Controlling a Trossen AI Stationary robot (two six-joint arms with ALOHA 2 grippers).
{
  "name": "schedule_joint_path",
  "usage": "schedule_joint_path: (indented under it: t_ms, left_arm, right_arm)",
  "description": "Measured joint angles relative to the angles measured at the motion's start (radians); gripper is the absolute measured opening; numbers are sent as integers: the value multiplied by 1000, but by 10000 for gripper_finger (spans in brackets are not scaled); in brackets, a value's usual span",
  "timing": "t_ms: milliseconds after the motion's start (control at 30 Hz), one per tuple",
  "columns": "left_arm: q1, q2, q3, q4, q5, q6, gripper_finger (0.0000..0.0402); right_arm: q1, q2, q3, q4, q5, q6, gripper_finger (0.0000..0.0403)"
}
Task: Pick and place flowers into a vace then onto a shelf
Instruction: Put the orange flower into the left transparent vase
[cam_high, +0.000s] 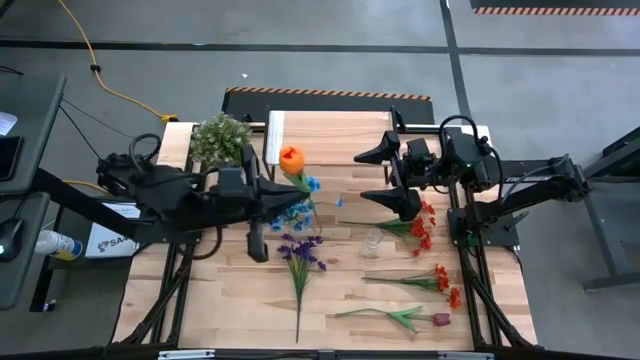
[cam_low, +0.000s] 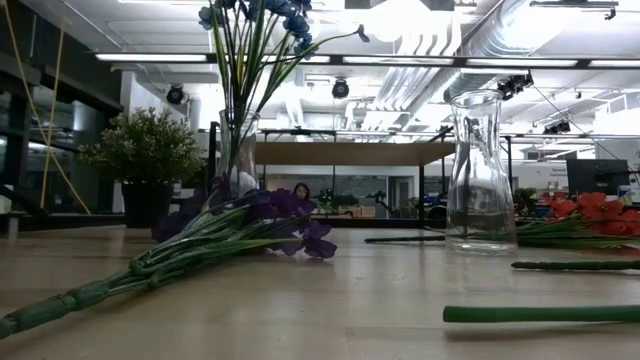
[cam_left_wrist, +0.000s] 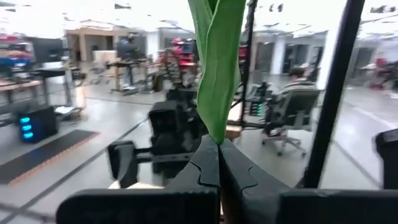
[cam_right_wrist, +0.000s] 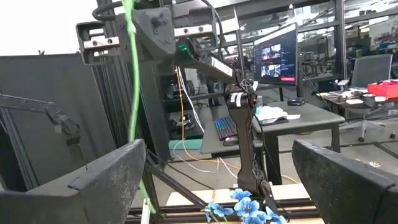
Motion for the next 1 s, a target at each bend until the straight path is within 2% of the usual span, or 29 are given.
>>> schedule_joint_path:
  t_ms: [100, 233, 433, 733, 1000]
  left_arm:
    - [-3, -6, 0, 19, 45, -6, 25]
    - [-16, -4, 0, 92, 160, 6, 25]
    - [-43, -4, 0, 162, 194, 43, 25]
    - [-41, -4, 0, 227, 360, 54, 25]
    - [-41, -4, 0, 231, 368, 54, 25]
  right_arm:
    - [0, 0, 0, -4, 0, -1, 394]
    - [0, 0, 0, -14, 2, -6, 394]
    - [0, 0, 0, -41, 44, -26, 394]
    - [0, 0, 0, -44, 45, -27, 394]
    - [0, 0, 0, -44, 45, -27, 394]
